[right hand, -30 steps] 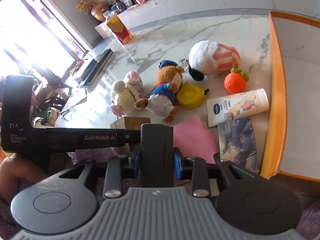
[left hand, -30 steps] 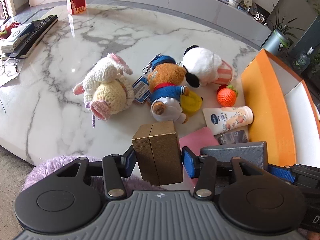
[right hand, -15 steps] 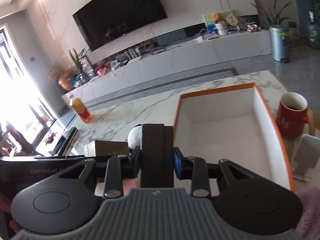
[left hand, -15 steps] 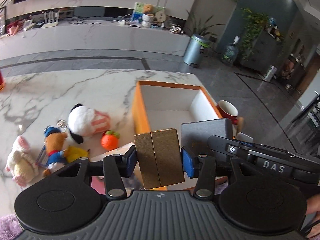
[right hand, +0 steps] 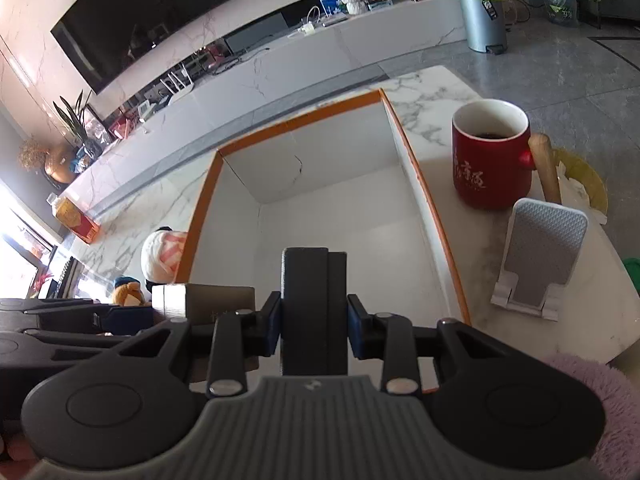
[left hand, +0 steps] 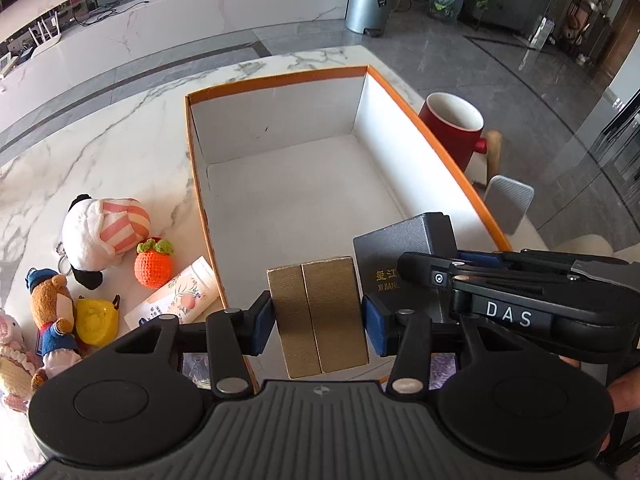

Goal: Organize objects
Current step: 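Carry the kraft box into the orange box and open the left tool while the right carries the book, then lower the black book into the orange box and open the right tool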

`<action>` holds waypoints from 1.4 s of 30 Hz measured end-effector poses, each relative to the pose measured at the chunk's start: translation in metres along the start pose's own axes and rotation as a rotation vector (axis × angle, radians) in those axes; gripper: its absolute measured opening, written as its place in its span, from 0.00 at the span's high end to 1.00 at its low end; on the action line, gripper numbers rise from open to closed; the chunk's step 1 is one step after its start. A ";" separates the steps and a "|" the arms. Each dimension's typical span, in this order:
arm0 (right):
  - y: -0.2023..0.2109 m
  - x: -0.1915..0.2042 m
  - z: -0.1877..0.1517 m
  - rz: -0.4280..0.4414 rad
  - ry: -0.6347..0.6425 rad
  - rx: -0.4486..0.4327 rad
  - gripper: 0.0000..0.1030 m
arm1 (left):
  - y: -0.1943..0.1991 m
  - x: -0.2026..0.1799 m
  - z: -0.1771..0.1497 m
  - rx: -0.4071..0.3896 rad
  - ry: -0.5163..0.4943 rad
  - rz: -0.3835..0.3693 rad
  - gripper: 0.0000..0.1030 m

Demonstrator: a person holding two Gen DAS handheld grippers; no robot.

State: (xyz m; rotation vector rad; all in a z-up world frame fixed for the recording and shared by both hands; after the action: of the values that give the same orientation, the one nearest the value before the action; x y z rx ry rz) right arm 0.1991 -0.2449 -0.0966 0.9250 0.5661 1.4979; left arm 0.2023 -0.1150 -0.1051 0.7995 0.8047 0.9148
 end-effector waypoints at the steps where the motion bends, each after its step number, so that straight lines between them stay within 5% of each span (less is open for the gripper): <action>1: -0.004 -0.002 -0.002 0.000 0.006 0.014 0.66 | -0.002 0.001 0.000 0.012 -0.001 0.009 0.47; 16: -0.032 0.000 -0.022 -0.024 0.098 0.107 0.66 | -0.037 -0.004 -0.022 0.186 -0.087 0.084 0.46; 30: -0.038 0.001 -0.021 -0.042 0.105 0.124 0.66 | -0.037 -0.003 -0.022 0.169 -0.094 0.087 0.45; 33: -0.039 0.002 -0.022 -0.046 0.108 0.127 0.66 | -0.035 -0.004 -0.021 0.156 -0.102 0.081 0.35; 42: -0.049 0.005 -0.020 -0.068 0.121 0.138 0.66 | 0.017 0.006 -0.013 0.020 -0.011 -0.078 0.31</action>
State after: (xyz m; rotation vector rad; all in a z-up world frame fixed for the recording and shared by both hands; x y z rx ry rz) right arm 0.2118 -0.2290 -0.1457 0.9158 0.7895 1.4747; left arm 0.1873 -0.1006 -0.0984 0.7848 0.8315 0.8336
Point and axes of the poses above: each gripper's, at about its wrist camera, not at the fingertips, and y roughly against the way its jaws point, x to its left, z to its top, the point moved 10 cm from there along -y, roughly the way its jaws point, and after that the axes turned 11 degrees about -z, right-handed, at the moved point
